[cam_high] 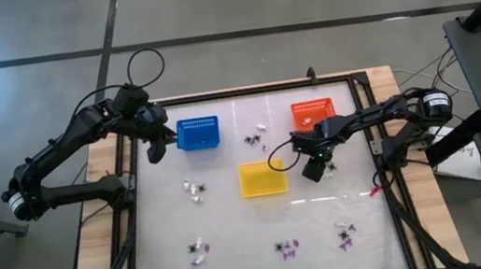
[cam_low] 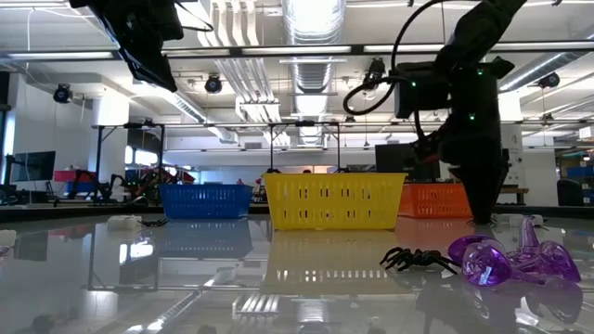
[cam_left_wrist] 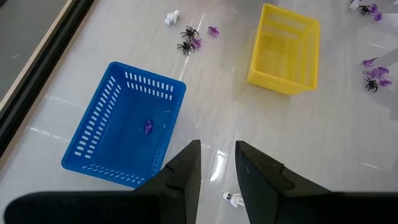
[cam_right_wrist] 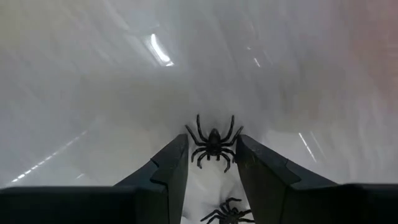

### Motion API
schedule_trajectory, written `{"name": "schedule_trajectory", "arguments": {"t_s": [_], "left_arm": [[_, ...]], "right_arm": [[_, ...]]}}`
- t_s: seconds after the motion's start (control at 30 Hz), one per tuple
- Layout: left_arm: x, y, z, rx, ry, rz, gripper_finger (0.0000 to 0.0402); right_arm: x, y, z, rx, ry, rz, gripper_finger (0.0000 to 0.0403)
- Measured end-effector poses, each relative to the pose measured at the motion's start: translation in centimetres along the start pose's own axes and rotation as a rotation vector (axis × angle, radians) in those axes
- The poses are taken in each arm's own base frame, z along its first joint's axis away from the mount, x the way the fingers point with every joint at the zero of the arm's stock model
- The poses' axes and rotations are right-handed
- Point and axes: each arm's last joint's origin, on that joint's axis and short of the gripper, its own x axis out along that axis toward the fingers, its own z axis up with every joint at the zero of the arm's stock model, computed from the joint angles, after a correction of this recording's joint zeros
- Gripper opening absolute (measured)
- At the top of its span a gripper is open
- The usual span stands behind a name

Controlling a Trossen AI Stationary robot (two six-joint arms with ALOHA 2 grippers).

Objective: Sort Halloween decoration
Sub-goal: Put the black spider toy into the yellow bin

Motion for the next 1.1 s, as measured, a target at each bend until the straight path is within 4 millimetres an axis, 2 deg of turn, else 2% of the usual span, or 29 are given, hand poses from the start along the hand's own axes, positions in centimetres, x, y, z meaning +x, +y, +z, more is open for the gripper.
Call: {"name": "schedule_trajectory", "arguments": {"t_s": [0.17, 0.37, 0.47, 0.73, 1.1], "left_arm": [[0.0, 0.0, 0.0, 0.001, -0.003, 0.001, 0.0081], [0.0, 0.0, 0.0, 0.001, -0.002, 0.001, 0.0081], [0.0, 0.0, 0.0, 0.001, -0.002, 0.001, 0.0081], [0.0, 0.0, 0.0, -0.001, 0.002, 0.0, 0.0081], [0.0, 0.0, -0.1, -0.002, 0.006, -0.001, 0.0081]], "right_arm": [[0.0, -0.4, 0.2, 0.024, -0.002, 0.01, 0.0107], [0.1, -0.5, 0.3, 0.069, -0.01, 0.014, 0.0036], [0.1, -0.5, 0.4, 0.079, -0.014, 0.019, 0.0014], [-0.5, -0.5, 0.2, 0.136, -0.011, 0.065, 0.0009], [-3.6, -0.5, -0.7, 0.244, -0.112, 0.155, 0.0008]]}}
